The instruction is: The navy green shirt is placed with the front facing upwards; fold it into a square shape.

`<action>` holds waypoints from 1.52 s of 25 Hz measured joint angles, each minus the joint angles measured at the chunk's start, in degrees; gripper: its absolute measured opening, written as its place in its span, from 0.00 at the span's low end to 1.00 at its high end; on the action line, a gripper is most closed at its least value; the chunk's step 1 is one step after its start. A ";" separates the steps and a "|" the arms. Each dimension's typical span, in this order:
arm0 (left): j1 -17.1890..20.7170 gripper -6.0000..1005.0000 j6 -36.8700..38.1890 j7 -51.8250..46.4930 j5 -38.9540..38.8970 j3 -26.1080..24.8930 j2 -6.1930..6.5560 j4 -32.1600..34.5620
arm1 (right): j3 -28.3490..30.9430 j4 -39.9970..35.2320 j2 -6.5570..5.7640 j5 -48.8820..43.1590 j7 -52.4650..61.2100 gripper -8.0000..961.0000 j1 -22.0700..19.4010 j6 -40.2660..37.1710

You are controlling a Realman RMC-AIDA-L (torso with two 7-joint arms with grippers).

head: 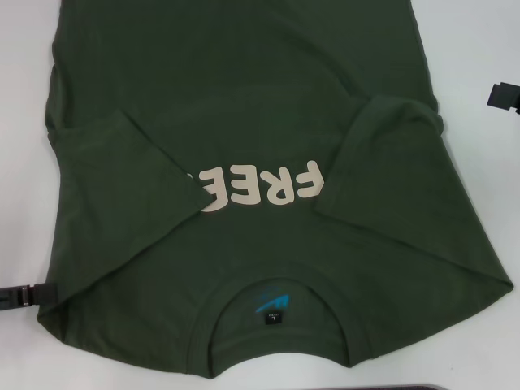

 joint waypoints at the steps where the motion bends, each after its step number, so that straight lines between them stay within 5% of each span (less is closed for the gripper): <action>1: -0.02 0.87 -0.04 -0.01 0.07 0.00 0.07 0.09 | 0.00 0.00 -0.03 0.02 0.00 0.87 0.01 0.00; 38: -2.81 0.86 -1.31 -1.32 7.57 0.27 -0.50 1.04 | 0.53 0.00 -0.57 0.34 0.62 0.87 0.45 0.17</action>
